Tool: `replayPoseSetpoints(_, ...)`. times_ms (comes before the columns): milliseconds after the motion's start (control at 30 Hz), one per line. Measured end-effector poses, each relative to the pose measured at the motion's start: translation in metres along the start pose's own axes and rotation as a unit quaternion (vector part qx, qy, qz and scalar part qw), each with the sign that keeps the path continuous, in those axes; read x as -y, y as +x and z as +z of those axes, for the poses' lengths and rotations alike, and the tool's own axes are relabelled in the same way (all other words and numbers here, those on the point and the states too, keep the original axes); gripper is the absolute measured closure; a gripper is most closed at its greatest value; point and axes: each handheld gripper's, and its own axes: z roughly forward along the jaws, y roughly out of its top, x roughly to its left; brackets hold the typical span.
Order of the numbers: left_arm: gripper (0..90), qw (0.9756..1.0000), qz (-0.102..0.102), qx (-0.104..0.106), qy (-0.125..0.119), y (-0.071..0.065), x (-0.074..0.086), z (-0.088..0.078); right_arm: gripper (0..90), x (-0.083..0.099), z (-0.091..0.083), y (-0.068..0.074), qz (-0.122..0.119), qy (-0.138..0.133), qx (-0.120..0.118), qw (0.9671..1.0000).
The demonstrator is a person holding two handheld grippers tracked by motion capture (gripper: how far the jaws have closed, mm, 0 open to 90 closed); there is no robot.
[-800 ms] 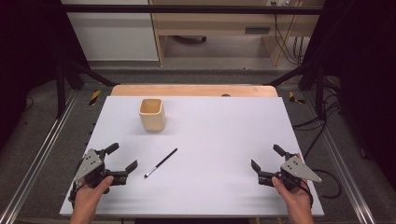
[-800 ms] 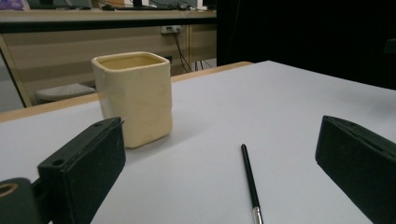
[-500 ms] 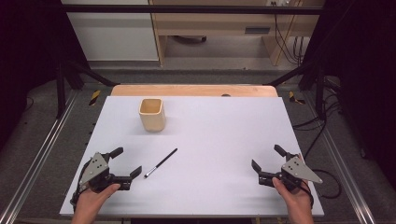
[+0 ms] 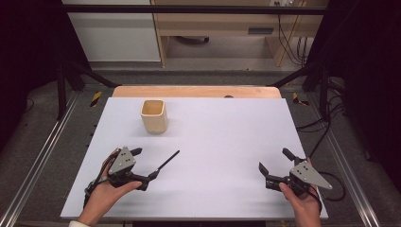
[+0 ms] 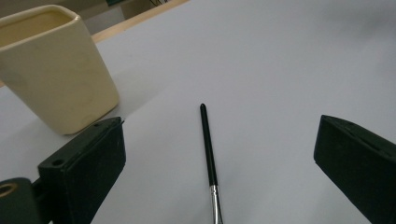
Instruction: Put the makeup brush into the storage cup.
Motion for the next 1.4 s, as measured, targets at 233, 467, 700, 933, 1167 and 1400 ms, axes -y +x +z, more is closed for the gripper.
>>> replayPoseSetpoints(233,2.9,0.9985,0.002,0.014,0.052,0.003,-0.015,0.013,2.4,0.0,0.001,0.004,-0.009,0.006,-0.003,0.9999)
replayPoseSetpoints(467,2.9,0.9954,0.006,0.02,0.093,0.003,-0.021,0.019,2.3,0.0,0.0,0.003,-0.006,0.007,-0.001,1.0)
replayPoseSetpoints(700,3.2,0.9931,0.009,0.027,0.113,0.002,-0.026,0.023,2.2,0.002,0.001,0.004,0.001,0.011,-0.006,0.9999)
replayPoseSetpoints(933,3.4,0.992,0.007,0.028,0.123,0.004,-0.032,0.025,2.2,0.002,0.001,0.004,0.001,0.015,-0.006,0.9999)
replayPoseSetpoints(1167,4.3,0.9854,0.025,0.021,0.167,0.002,-0.035,0.033,2.3,0.003,0.001,0.004,0.005,0.016,-0.005,0.9998)
replayPoseSetpoints(1400,4.4,0.9799,0.018,0.023,0.198,0.003,-0.037,0.04,2.4,0.003,0.002,0.004,0.003,0.016,-0.005,0.9999)
